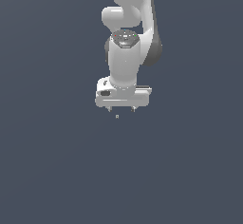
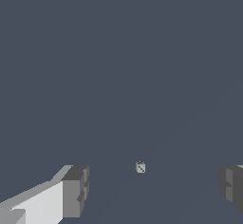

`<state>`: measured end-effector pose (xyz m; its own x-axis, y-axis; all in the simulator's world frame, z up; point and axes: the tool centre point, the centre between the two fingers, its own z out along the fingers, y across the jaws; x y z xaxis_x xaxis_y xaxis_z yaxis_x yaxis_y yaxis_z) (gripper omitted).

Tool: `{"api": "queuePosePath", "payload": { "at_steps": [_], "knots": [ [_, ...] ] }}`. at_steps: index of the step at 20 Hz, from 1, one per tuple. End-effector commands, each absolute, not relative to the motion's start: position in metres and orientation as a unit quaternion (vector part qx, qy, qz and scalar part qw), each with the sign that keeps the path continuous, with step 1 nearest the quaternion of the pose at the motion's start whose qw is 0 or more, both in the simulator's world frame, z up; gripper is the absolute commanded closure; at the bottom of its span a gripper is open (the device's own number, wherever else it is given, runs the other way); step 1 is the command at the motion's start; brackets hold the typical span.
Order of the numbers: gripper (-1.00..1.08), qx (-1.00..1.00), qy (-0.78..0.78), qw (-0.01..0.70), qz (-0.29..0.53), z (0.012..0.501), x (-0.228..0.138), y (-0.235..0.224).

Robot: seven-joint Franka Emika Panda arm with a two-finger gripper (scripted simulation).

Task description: Pick up the object and move it to a goal position.

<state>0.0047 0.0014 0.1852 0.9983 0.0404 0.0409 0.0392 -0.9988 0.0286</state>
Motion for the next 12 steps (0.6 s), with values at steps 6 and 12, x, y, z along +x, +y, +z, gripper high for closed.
{"api": "queuePosePath", "payload": {
  "at_steps": [6, 12],
  "knots": [
    [-0.92, 1.000, 0.009, 0.015, 0.017, 0.186, 0.002, -0.009],
    [-0.92, 1.000, -0.006, 0.018, 0.013, 0.190, -0.001, -0.022]
  ]
}}
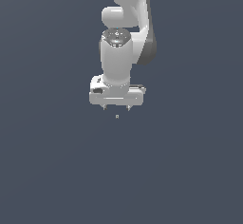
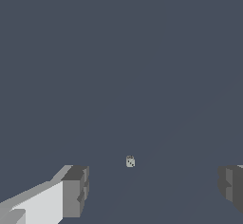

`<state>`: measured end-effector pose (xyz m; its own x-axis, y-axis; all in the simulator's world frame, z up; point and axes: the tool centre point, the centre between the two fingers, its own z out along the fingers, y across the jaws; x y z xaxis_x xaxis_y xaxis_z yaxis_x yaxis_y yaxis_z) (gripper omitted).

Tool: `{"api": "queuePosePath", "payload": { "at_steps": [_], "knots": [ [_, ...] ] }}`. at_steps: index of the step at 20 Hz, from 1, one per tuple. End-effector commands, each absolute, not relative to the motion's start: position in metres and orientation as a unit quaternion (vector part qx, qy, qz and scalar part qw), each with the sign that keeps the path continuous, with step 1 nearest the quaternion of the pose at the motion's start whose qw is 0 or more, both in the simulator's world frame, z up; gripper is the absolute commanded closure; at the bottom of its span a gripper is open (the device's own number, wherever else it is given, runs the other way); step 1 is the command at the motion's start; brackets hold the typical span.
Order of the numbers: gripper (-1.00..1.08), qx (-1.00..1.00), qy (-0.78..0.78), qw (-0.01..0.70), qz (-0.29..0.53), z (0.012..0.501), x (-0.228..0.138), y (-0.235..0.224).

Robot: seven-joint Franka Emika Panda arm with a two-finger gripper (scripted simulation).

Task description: Pick up the object and move it to a goal position.

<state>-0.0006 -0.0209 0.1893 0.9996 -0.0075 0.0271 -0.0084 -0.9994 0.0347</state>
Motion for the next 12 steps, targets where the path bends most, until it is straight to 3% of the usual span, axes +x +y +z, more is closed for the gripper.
{"api": "queuePosePath", "payload": {
  "at_steps": [1, 12],
  "knots": [
    [-0.92, 1.000, -0.006, 0.018, 0.013, 0.190, -0.001, -0.022],
    [-0.92, 1.000, 0.007, 0.013, 0.010, 0.153, -0.014, -0.022]
  ]
}}
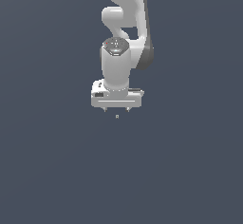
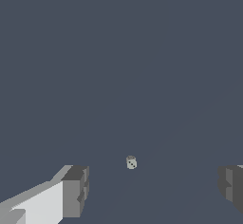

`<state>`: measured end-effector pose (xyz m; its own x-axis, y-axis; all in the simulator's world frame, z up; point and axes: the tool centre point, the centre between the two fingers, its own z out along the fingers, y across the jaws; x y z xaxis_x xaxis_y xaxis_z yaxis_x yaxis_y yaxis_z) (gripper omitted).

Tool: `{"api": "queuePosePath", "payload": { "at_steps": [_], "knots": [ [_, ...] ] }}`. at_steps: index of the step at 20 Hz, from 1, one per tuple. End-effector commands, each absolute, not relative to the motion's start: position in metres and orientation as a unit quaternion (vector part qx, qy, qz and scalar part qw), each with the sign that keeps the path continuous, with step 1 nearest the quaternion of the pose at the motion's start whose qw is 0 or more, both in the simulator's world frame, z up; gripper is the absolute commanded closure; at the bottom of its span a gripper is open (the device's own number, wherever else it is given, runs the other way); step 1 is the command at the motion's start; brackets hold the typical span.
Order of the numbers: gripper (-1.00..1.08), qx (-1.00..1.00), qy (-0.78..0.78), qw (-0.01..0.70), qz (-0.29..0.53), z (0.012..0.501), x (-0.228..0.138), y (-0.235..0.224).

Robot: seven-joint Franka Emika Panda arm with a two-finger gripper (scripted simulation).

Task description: Pick up the object and move it to a goal position.

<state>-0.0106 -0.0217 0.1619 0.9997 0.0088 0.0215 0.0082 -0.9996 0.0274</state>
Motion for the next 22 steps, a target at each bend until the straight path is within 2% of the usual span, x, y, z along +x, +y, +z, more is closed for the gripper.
{"api": "queuePosePath", "payload": {
  "at_steps": [1, 12, 22],
  "knots": [
    [-0.92, 1.000, 0.009, 0.012, 0.009, 0.146, -0.017, -0.022],
    [-0.92, 1.000, 0.031, 0.002, 0.002, 0.074, -0.057, -0.024],
    [-0.92, 0.999, 0.035, 0.000, 0.000, 0.060, -0.067, -0.024]
  ]
}}
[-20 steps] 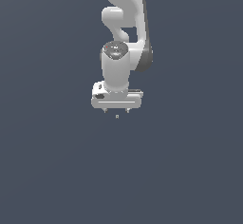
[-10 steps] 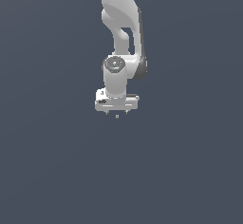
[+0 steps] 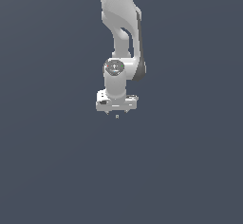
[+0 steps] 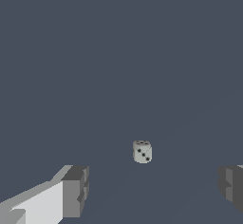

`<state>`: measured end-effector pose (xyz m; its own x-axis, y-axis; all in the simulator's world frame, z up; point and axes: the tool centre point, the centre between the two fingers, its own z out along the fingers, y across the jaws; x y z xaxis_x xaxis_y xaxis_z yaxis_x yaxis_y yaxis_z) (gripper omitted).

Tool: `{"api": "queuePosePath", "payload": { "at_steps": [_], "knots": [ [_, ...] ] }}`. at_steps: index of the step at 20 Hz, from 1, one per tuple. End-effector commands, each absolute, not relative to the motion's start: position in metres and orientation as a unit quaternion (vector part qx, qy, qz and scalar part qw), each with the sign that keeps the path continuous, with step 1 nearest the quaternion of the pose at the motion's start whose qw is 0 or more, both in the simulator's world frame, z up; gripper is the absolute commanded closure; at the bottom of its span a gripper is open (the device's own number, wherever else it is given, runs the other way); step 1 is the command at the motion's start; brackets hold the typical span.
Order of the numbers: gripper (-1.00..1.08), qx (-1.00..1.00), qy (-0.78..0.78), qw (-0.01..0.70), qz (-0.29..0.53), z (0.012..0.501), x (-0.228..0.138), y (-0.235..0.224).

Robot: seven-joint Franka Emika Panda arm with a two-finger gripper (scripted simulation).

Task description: Pick up the object and move it to a goal position.

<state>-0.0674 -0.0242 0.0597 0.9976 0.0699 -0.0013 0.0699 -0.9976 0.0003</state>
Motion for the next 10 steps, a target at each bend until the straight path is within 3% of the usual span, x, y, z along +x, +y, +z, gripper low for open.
{"api": "queuePosePath", "payload": {
  "at_steps": [1, 10],
  "knots": [
    [-0.92, 0.999, 0.035, 0.000, 0.000, 0.059, -0.067, -0.024],
    [-0.92, 0.999, 0.035, 0.000, 0.000, 0.026, -0.069, -0.024]
  ]
}}
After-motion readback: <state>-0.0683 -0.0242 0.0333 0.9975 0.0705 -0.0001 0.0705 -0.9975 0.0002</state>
